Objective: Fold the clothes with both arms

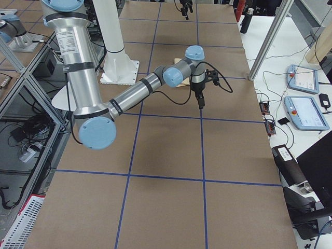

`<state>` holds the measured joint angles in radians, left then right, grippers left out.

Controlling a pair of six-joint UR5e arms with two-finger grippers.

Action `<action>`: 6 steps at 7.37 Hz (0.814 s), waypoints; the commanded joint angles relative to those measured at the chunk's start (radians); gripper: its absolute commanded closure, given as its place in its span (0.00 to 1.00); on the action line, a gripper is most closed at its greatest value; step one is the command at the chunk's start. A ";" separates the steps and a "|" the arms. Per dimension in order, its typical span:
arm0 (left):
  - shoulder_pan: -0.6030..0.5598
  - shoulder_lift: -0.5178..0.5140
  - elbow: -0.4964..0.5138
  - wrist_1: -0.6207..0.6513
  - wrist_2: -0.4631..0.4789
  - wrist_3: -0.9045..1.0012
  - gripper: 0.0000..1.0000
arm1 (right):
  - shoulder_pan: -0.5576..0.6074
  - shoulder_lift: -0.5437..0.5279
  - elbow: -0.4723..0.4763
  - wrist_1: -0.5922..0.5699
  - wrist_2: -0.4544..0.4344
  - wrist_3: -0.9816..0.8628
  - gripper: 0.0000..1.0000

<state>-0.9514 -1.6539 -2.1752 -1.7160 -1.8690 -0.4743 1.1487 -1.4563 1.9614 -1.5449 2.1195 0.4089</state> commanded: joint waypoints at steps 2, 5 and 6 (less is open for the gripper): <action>-0.228 0.118 0.002 0.001 -0.171 0.215 0.00 | 0.282 -0.308 -0.015 -0.001 0.093 -0.414 0.00; -0.467 0.178 0.164 -0.004 -0.292 0.328 0.00 | 0.411 -0.429 -0.065 0.000 0.102 -0.472 0.00; -0.577 0.178 0.251 0.005 -0.409 0.483 0.00 | 0.433 -0.434 -0.070 -0.001 0.108 -0.531 0.00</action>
<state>-1.4001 -1.4905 -2.0227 -1.7147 -2.1551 -0.1457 1.5412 -1.8707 1.9013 -1.5452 2.2222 -0.0669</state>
